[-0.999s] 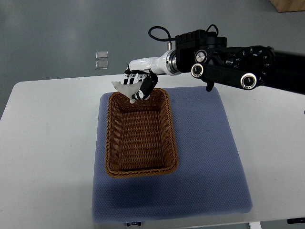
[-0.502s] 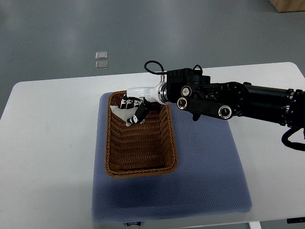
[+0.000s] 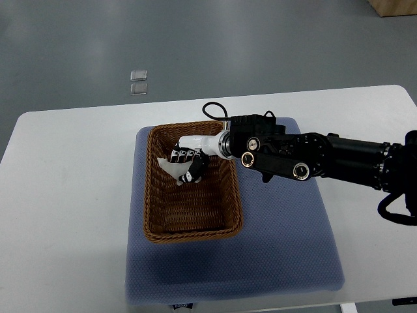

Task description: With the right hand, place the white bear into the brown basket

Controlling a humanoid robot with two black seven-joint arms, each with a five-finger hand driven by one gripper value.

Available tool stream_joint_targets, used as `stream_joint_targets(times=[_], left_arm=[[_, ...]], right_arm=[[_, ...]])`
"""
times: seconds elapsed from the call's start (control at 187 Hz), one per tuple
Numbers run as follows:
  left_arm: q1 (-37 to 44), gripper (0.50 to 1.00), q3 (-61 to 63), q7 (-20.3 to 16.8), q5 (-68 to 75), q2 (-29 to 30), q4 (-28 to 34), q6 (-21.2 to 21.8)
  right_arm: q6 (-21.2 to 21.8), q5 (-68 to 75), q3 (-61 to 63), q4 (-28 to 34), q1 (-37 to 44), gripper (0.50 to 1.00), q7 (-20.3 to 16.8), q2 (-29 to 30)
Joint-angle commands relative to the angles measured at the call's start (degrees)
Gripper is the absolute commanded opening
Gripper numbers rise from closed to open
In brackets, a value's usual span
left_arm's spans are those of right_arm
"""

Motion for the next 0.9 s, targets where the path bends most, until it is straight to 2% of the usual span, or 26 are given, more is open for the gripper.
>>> stream_joint_targets(times=[0.0, 0.053, 0.112, 0.134, 0.321, 0.438, 0.695, 0.818, 0.892], left_arm=[[0.0, 1.0, 0.0, 0.0, -0.03, 0.0, 0.01, -0.01], [0.0, 1.0, 0.0, 0.0, -0.03, 0.0, 0.01, -0.01], [0.0, 1.0, 0.0, 0.0, -0.03, 0.0, 0.01, -0.01], [0.0, 1.0, 0.0, 0.0, -0.03, 0.0, 0.01, -0.01], [0.0, 1.0, 0.0, 0.0, 0.06, 0.0, 0.01, -0.01], [0.0, 1.0, 0.0, 0.0, -0.03, 0.0, 0.01, -0.01], [0.0, 1.0, 0.0, 0.0, -0.03, 0.0, 0.01, -0.01], [0.0, 1.0, 0.0, 0.0, 0.06, 0.0, 0.01, -0.01], [0.0, 1.0, 0.0, 0.0, -0.03, 0.0, 0.01, -0.01]], right_arm=[[0.02, -0.01, 0.01, 0.0, -0.23, 0.797, -0.01, 0.0], [0.29, -0.01, 0.19, 0.0, -0.14, 0.827, -0.01, 0.0], [0.46, 0.08, 0.27, 0.0, -0.06, 0.905, -0.01, 0.0], [0.55, 0.08, 0.27, 0.0, 0.03, 0.913, -0.01, 0.0], [0.81, 0.52, 3.0, 0.08, 1.7, 0.917, -0.09, -1.15], [2.83, 1.04, 5.64, 0.35, 3.46, 0.919, -0.09, -3.25], [4.59, 1.4, 13.9, 1.49, 4.34, 0.921, -0.09, -10.46], [4.33, 1.57, 20.93, 1.58, 3.02, 0.921, -0.09, -13.27], [3.98, 3.07, 27.78, 1.58, -0.76, 0.921, -0.01, -14.77]])
